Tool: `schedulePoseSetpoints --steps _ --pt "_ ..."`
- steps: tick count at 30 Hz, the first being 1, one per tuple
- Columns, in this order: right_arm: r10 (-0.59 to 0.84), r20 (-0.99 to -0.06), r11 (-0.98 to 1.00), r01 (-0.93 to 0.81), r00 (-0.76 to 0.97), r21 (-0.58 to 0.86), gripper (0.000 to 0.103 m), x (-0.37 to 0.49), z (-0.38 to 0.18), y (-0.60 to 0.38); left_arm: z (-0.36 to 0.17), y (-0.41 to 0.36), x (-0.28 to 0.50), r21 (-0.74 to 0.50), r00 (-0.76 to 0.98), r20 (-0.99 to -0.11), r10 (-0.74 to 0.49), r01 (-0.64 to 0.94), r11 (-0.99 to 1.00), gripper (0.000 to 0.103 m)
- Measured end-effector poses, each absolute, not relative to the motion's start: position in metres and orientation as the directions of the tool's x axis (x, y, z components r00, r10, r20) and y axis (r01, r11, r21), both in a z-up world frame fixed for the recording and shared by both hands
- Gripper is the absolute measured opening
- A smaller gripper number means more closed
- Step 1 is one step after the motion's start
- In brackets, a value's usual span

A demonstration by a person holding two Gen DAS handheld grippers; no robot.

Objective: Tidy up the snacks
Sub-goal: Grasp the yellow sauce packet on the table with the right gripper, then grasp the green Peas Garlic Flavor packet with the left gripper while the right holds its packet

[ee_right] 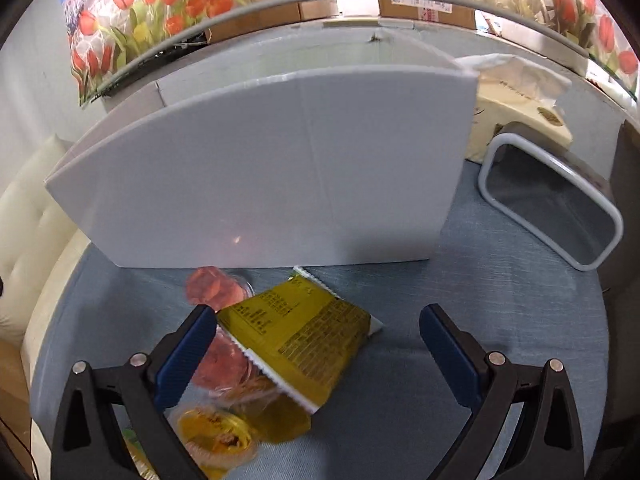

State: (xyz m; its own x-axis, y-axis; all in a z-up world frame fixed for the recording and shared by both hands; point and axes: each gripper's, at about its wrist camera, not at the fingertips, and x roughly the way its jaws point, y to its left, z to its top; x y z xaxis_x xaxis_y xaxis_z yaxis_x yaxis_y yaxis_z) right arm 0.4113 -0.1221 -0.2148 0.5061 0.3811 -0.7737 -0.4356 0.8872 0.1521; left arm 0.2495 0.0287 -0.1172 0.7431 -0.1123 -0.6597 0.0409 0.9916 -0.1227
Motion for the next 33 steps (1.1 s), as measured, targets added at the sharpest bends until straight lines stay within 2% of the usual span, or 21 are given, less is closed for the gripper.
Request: schedulePoseSetpoints --steps 1,2,3,7,14,16,17,18,26,33 --pt "0.394 -0.771 0.884 -0.437 0.5 0.168 0.101 0.413 -0.216 -0.121 -0.118 0.03 0.251 -0.124 0.742 -0.66 -0.114 0.042 0.991 0.103" --pt "0.407 -0.771 0.878 -0.442 0.49 0.183 0.092 0.414 -0.217 -0.12 -0.119 0.03 0.253 -0.123 0.741 -0.661 -0.116 0.045 0.991 0.103" --pt "0.401 -0.773 0.88 -0.441 0.491 0.176 0.088 0.416 -0.218 -0.119 -0.119 0.03 0.254 -0.12 0.74 -0.663 -0.116 0.048 0.992 0.103" --pt "0.418 -0.76 0.867 -0.468 0.497 0.17 0.086 0.413 -0.217 -0.12 -0.124 0.028 0.257 -0.119 0.734 -0.669 -0.117 0.049 0.992 0.103" --pt "0.43 -0.726 0.867 -0.471 0.538 0.164 0.074 0.401 -0.207 -0.132 -0.133 0.022 0.262 -0.111 0.717 -0.688 -0.112 0.049 0.993 0.103" --pt "0.422 -0.733 0.866 -0.476 0.533 0.153 0.067 0.401 -0.207 -0.133 -0.136 0.019 0.263 -0.101 0.712 -0.695 -0.101 0.043 0.994 0.103" --pt "0.432 -0.731 0.863 -0.478 0.528 0.165 0.059 0.402 -0.207 -0.134 -0.136 0.017 0.263 -0.1 0.711 -0.696 -0.101 0.043 0.994 0.103" --pt "0.445 -0.727 0.859 -0.48 0.523 0.18 0.056 0.401 -0.206 -0.137 -0.137 0.016 0.262 -0.101 0.709 -0.697 -0.106 0.049 0.994 0.103" --pt "0.477 -0.69 0.843 -0.506 0.545 0.184 0.049 0.381 -0.189 -0.16 -0.141 -0.004 0.259 -0.094 0.689 -0.712 -0.134 0.095 0.991 0.103" --pt "0.475 -0.631 0.852 -0.5 0.613 0.156 0.049 0.341 -0.155 -0.191 -0.163 -0.04 0.259 -0.066 0.653 -0.744 -0.144 0.142 0.988 0.103"
